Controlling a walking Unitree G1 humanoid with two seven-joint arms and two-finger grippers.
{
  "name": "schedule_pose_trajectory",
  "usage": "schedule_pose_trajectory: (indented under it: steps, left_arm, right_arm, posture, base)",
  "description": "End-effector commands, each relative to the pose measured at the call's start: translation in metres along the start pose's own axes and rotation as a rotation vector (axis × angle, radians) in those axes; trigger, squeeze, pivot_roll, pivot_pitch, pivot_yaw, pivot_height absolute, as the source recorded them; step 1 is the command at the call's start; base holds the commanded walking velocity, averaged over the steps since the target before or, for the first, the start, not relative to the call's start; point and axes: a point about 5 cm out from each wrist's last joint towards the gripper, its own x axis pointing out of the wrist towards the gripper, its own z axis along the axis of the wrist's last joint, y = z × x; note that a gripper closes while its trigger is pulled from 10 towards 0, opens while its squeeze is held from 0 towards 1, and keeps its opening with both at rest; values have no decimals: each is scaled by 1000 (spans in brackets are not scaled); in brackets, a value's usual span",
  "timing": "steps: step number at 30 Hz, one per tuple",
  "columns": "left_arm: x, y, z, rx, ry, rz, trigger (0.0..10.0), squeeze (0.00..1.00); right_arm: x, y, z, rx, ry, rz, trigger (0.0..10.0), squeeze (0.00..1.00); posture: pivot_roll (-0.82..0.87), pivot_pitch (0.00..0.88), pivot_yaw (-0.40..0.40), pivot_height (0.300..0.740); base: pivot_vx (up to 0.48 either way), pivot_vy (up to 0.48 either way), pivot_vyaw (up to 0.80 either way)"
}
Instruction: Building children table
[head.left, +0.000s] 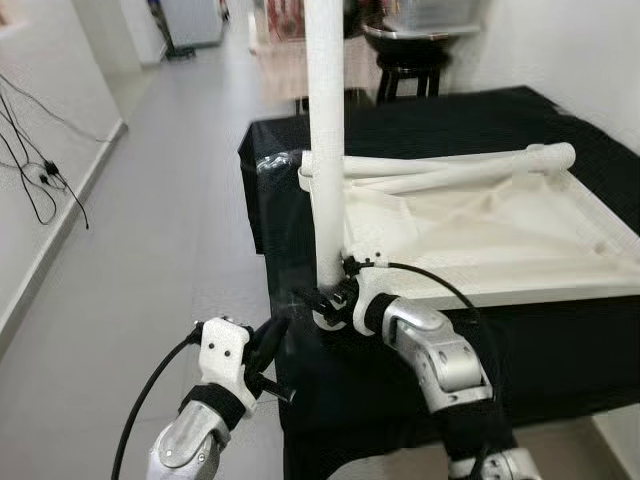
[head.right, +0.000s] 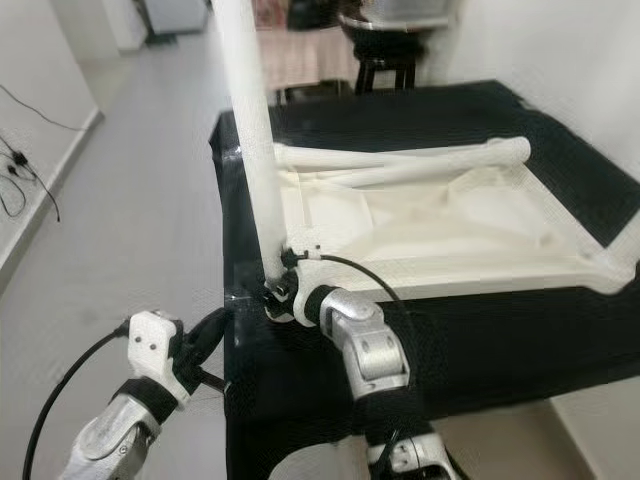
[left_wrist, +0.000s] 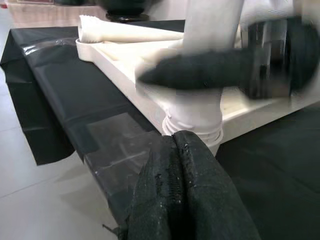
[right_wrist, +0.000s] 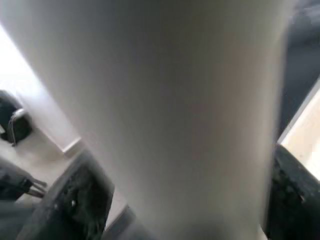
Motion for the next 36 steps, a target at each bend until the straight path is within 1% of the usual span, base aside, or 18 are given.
schedule_pose_trajectory:
  steps: [1, 2, 4, 7, 13, 14, 15, 16, 24, 27, 28, 29, 30, 31, 33, 34, 35, 36]
  left_arm:
    - [-1, 1, -3, -12, 15, 5, 10000, 0]
    - [-1, 1, -3, -12, 15, 5, 10000, 0]
    - [0, 1, -4, -12, 17, 4, 10000, 0]
    - [0, 1, -5, -13, 17, 3, 10000, 0]
    - [0, 0, -6, -13, 20, 1, 10000, 0]
    - [0, -1, -6, -13, 21, 1, 10000, 0]
    - [0, -1, -6, -13, 21, 1, 10000, 0]
    - [0, -2, -6, -13, 21, 1, 10000, 0]
    - [0, -2, -5, -14, 19, 0, 10000, 0]
    - [-1, -3, -3, -16, 16, 0, 10000, 0]
    - [-1, -3, -3, -16, 16, 0, 10000, 0]
    - [-3, -2, -3, -14, 15, 2, 10000, 0]
    - [-4, -1, -2, -13, 14, 4, 10000, 0]
    - [-4, -1, -2, -13, 14, 4, 10000, 0]
    - [-4, 0, -1, -15, 12, 4, 10000, 0]
    - [-4, 0, -1, -15, 12, 4, 10000, 0]
    - [-4, 0, -1, -16, 12, 4, 10000, 0]
    - [-4, 0, -1, -16, 12, 4, 10000, 0]
  right_arm:
    - [6, 8, 9, -57, -28, 189, 10000, 0]
    - [6, 8, 9, -57, -28, 189, 10000, 0]
    - [3, 0, 18, -195, 45, 406, 10000, 0]
    - [1, -3, 23, -225, 55, 503, 10000, 0]
    - [5, -12, 24, -171, 91, 519, 10000, 0]
    - [6, -14, 24, -160, 95, 512, 2235, 0]
    - [6, -14, 24, -160, 95, 512, 2235, 0]
    - [6, -17, 20, -136, 99, 516, 0, 0]
    - [2, -26, 15, -96, 66, 464, 0, 0]
    - [-5, -28, -2, -66, 63, 309, 0, 0]
    - [-5, -28, -2, -66, 63, 309, 0, 0]
    - [3, -30, -9, 96, -61, -122, 0, 0]
    - [0, -35, -20, 252, -99, -449, 0, 0]
    - [0, -35, -20, 252, -99, -449, 0, 0]
    - [-10, 11, -59, 231, 24, -447, 0, 0]
    - [-10, 11, -59, 231, 24, -447, 0, 0]
    - [-10, 28, -66, 190, 54, -344, 0, 0]
    - [-10, 28, -66, 190, 54, -344, 0, 0]
  posture:
    - [9, 24, 16, 740]
    - [9, 24, 16, 740]
    - [14, 15, 17, 740]
    - [14, 15, 17, 740]
    - [24, 4, 17, 740]
    - [24, 3, 16, 740]
    - [24, 3, 16, 740]
    - [27, 5, 16, 740]
    - [22, 14, 21, 740]
    - [18, 28, 16, 740]
    - [18, 28, 16, 740]
    - [2, 43, 15, 740]
    - [-5, 45, 17, 740]
    - [-5, 45, 17, 740]
    - [-14, 52, 25, 740]
    - [-14, 52, 25, 740]
    - [-14, 52, 25, 740]
    - [-14, 52, 25, 740]
  base:
    - [0, 0, 0]
    - [0, 0, 0]
    - [0, 0, 0]
    - [0, 0, 0]
    - [0, 0, 0]
    - [0, 0, 0]
    - [0, 0, 0]
    - [0, 0, 0]
    - [0, 0, 0]
    - [0, 0, 0]
    - [0, 0, 0]
    - [0, 0, 0]
    - [0, 0, 0]
    - [0, 0, 0]
    - [0, 0, 0]
    - [0, 0, 0]
    - [0, 0, 0]
    - [0, 0, 0]
